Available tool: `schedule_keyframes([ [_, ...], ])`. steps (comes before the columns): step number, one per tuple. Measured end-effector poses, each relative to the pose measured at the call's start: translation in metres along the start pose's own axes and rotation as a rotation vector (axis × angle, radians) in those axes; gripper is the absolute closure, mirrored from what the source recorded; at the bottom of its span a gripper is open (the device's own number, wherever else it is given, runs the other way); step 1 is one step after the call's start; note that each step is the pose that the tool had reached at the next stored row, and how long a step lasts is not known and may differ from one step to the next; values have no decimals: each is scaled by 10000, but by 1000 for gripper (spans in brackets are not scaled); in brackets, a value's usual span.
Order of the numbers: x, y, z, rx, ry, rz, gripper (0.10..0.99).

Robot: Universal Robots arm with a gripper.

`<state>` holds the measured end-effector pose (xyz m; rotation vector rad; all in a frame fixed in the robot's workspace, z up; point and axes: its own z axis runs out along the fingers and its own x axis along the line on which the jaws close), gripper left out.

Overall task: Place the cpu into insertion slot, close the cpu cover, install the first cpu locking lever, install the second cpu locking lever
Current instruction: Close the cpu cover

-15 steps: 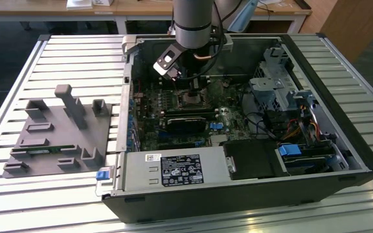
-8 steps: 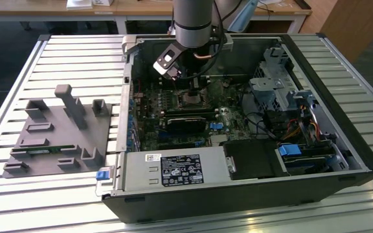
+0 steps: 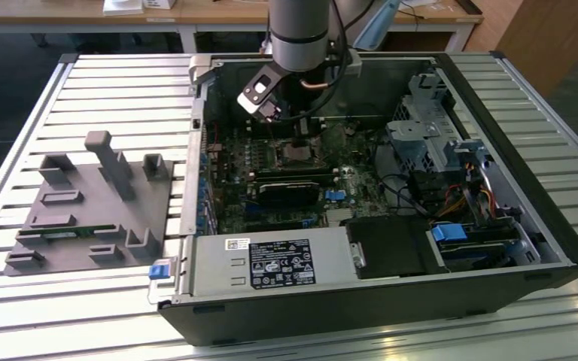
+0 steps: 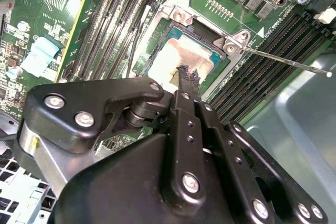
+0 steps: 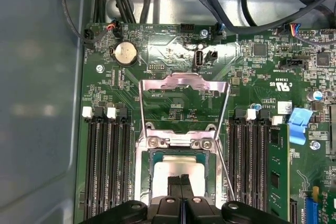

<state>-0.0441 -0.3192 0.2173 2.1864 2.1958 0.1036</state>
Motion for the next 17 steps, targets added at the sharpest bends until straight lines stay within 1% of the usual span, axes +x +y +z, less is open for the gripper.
schedule_keyframes([
  [4,0,2,-30,0,0,2,980],
  [10,1,7,-95,1,-1,5,980],
  [17,-22,7,-97,0,0,8,980],
])
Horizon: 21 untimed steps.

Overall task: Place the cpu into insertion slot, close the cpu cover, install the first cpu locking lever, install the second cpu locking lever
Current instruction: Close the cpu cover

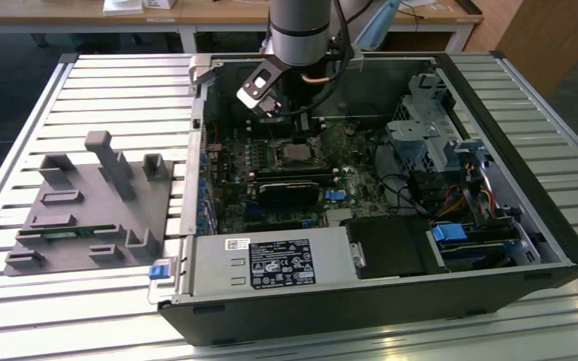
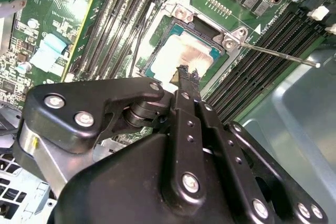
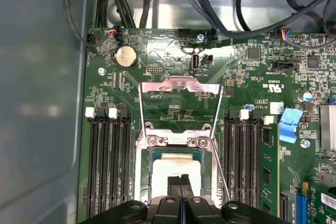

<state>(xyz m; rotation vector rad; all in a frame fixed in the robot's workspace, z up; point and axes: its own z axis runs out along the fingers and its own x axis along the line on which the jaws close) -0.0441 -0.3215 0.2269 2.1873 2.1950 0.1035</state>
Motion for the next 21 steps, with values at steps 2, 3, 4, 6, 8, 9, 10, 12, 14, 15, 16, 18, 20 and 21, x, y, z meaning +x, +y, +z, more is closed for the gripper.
schedule_keyframes([
  [2,-7,0,0,0,0,3,980],
  [3,-8,9,1,5,0,3,980],
  [4,-8,31,3,19,-1,4,980],
  [6,-9,69,5,42,0,3,980],
  [8,-10,83,4,56,-1,3,980],
  [9,-10,83,-2,60,-3,4,980],
  [10,-9,84,-12,60,-2,5,980],
  [12,-8,87,-53,59,0,5,980],
  [14,-7,92,-115,60,-1,4,980],
  [15,-6,95,-147,59,0,4,980],
  [16,-6,97,-176,60,0,4,980],
  [18,-5,102,-240,59,0,4,980],
  [20,-4,107,-303,59,0,3,980],
  [21,-3,109,-326,60,0,3,980],
])
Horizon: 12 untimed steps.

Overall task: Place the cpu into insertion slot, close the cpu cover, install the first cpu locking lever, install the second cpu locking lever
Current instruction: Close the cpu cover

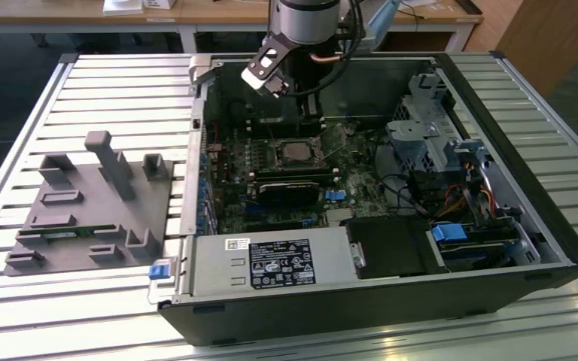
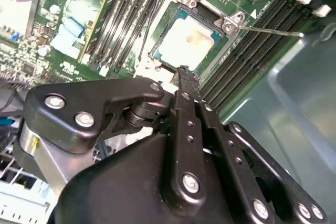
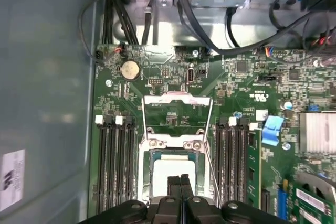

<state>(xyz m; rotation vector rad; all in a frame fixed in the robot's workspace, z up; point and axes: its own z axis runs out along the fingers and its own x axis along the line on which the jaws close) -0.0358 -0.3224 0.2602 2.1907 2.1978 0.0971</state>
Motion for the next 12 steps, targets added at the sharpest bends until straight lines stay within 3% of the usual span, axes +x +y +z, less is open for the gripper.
schedule_keyframes([
  [5,0,38,-8,4,0,0,980],
  [6,0,170,1,5,0,0,980],
  [12,-1,289,14,41,1,1,980],
])
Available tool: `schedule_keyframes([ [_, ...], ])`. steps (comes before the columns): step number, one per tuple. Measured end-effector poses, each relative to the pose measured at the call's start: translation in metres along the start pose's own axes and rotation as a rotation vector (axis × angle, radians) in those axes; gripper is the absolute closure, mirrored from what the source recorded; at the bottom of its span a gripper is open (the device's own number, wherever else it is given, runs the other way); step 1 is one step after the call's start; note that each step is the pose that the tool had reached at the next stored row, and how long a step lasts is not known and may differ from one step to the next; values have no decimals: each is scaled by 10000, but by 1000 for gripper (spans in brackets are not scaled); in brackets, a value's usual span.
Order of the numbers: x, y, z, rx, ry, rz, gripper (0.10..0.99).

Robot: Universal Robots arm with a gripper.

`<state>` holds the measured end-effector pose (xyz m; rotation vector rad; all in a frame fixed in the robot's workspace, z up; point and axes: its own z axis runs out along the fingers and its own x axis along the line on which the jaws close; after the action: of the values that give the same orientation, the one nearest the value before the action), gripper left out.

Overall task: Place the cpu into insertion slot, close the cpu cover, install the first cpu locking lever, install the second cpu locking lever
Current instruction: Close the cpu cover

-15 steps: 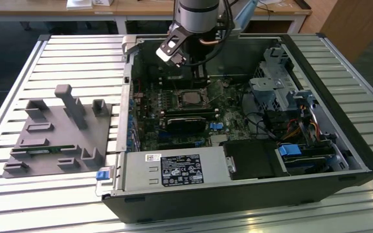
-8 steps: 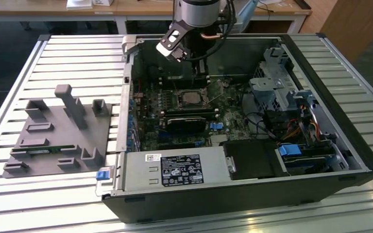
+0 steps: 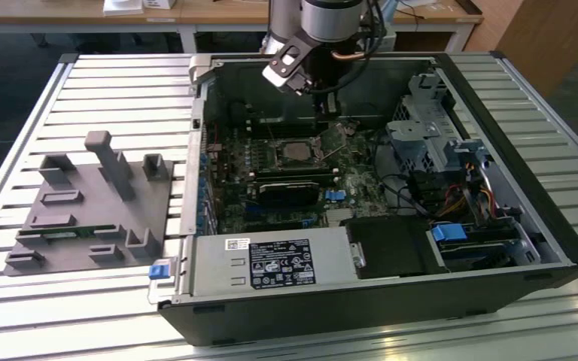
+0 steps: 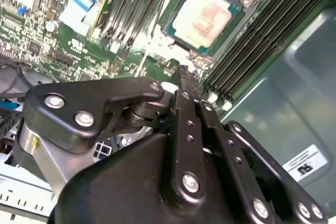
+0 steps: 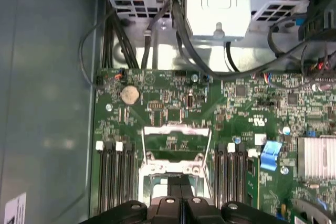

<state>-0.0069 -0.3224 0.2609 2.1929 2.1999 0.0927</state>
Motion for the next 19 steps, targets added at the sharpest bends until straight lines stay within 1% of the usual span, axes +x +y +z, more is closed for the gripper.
schedule_keyframes([
  [3,0,35,4,93,-2,2,980],
  [4,0,54,6,156,1,3,980],
  [6,-1,102,10,323,2,6,980],
  [7,-1,120,11,384,1,7,980],
  [8,-1,133,12,412,-1,8,980],
  [13,-1,158,30,415,6,8,980],
  [17,-2,203,67,417,5,7,980],
  [19,-2,233,73,420,3,-2,980],
])
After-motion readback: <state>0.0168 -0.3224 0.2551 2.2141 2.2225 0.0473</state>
